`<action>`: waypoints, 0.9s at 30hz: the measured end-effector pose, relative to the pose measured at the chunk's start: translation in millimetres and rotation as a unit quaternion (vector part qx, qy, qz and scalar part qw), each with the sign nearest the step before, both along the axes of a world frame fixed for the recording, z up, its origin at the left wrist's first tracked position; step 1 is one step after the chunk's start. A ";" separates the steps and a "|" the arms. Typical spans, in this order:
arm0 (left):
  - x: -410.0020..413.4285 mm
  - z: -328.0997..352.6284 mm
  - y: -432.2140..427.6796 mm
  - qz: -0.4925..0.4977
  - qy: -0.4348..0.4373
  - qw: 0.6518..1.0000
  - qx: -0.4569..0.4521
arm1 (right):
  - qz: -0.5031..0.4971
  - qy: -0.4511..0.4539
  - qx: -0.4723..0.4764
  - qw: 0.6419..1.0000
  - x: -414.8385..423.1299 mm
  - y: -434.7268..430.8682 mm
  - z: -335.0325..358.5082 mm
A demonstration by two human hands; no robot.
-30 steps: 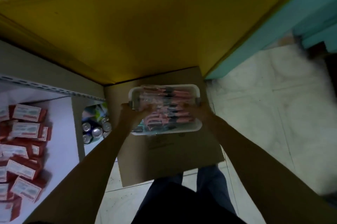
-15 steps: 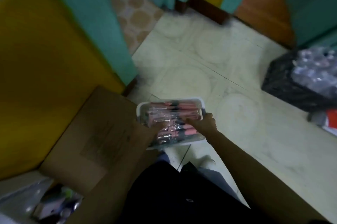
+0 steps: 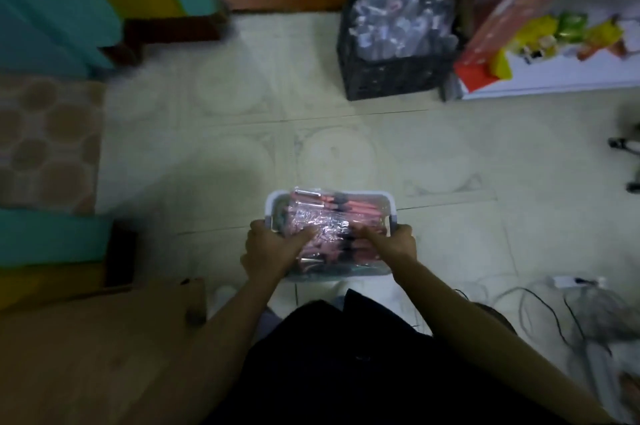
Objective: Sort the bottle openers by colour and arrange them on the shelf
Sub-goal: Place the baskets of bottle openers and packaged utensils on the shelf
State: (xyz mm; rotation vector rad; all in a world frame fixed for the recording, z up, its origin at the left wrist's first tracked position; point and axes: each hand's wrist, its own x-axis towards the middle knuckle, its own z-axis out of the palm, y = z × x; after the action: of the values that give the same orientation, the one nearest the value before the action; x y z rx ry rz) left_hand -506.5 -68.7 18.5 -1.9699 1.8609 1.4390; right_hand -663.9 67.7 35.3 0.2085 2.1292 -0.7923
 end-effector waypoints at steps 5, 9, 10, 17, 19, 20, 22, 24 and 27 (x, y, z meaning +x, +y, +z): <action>-113.4 1.5 17.7 -0.126 -0.042 0.991 0.013 | -0.108 0.000 0.016 0.994 -75.1 53.1 3.2; -197.9 -4.2 -2.2 -0.212 -0.042 0.976 0.037 | -0.214 -0.023 -0.017 0.976 -127.8 57.9 -3.7; -215.4 -5.7 -11.0 -0.232 -0.043 0.971 0.037 | -0.236 -0.025 -0.021 0.971 -138.5 53.4 -5.0; -366.9 -7.9 -99.9 -0.343 -0.020 0.939 0.023 | -0.377 -0.035 -0.102 0.920 -241.6 -17.3 -12.3; -409.4 -0.4 -121.5 -0.364 -0.004 0.931 0.009 | -0.405 -0.029 -0.117 0.906 -268.8 -38.2 -8.7; -427.1 3.0 -129.1 -0.373 -0.002 0.928 0.005 | -0.408 -0.022 -0.119 0.905 -280.0 -46.0 -5.6; -468.0 9.8 -139.5 -0.402 -0.003 0.916 0.009 | -0.426 -0.013 -0.115 0.897 -304.2 -54.1 0.6; -508.2 14.7 -137.3 -0.420 0.005 0.907 0.027 | -0.461 -0.010 -0.141 0.876 -325.9 -49.7 3.9; -558.4 16.2 -117.2 -0.461 0.016 0.886 0.047 | -0.516 -0.033 -0.183 0.836 -354.4 -28.7 7.3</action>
State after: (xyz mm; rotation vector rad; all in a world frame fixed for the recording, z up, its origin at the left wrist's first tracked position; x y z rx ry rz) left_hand -1064.9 -185.9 34.7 -0.7536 2.1885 1.1782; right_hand -1018.3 39.0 42.6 1.2155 1.6386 -1.7387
